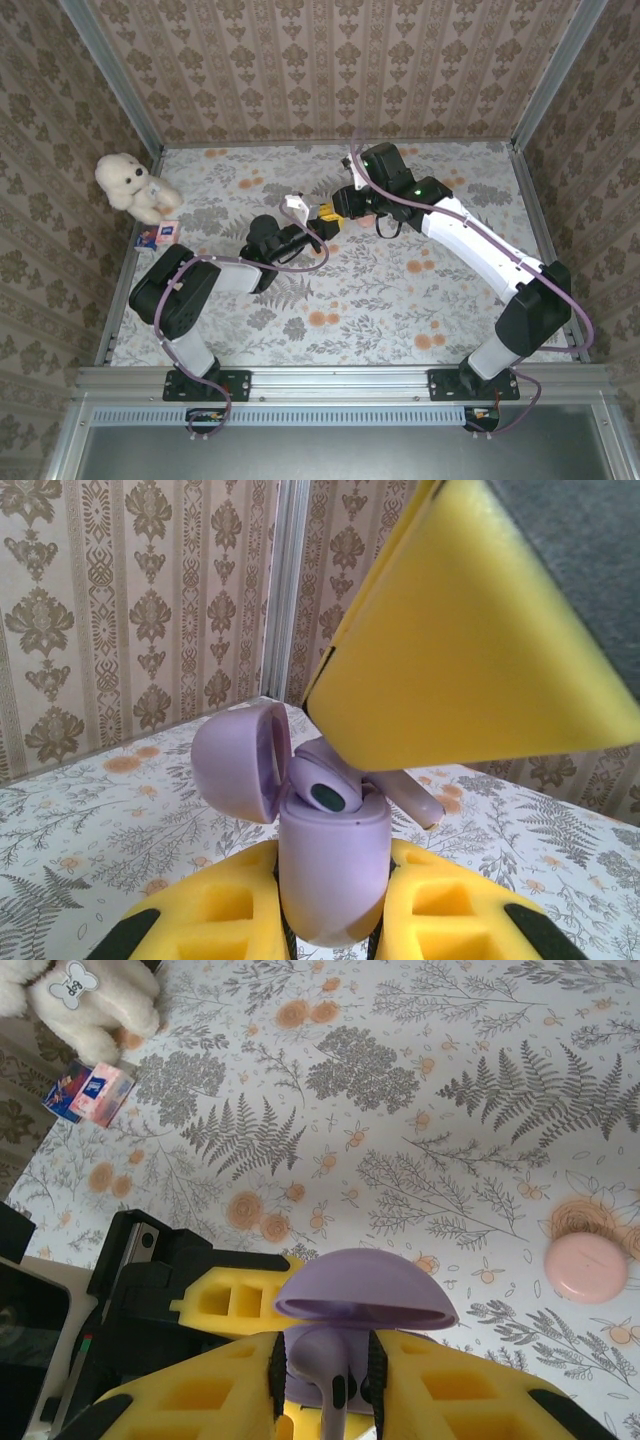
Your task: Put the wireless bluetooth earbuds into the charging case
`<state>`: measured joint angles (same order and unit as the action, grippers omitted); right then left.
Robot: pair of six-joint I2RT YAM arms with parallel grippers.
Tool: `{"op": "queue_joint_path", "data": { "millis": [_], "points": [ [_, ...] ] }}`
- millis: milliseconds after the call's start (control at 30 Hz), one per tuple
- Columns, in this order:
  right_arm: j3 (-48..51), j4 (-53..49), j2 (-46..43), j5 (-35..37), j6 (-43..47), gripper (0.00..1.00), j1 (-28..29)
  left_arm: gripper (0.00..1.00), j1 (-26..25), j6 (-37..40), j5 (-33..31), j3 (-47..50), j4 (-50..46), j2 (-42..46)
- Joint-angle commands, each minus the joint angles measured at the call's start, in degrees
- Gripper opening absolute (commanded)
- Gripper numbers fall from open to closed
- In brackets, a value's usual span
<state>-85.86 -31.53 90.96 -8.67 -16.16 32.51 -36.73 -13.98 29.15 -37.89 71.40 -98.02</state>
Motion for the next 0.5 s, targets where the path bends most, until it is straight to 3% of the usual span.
{"op": "queue_joint_path", "data": {
  "millis": [0,467],
  "points": [
    [-1.9,-0.7,1.5,-1.3,1.2,0.31,-0.3,0.00,-0.3,-1.0,1.6,-1.4,2.7,-0.1],
    [-1.3,-1.0,1.4,-3.4,1.9,0.23,-0.3,0.00,-0.3,-1.1,1.5,-1.8,2.6,-0.2]
  ]
}}
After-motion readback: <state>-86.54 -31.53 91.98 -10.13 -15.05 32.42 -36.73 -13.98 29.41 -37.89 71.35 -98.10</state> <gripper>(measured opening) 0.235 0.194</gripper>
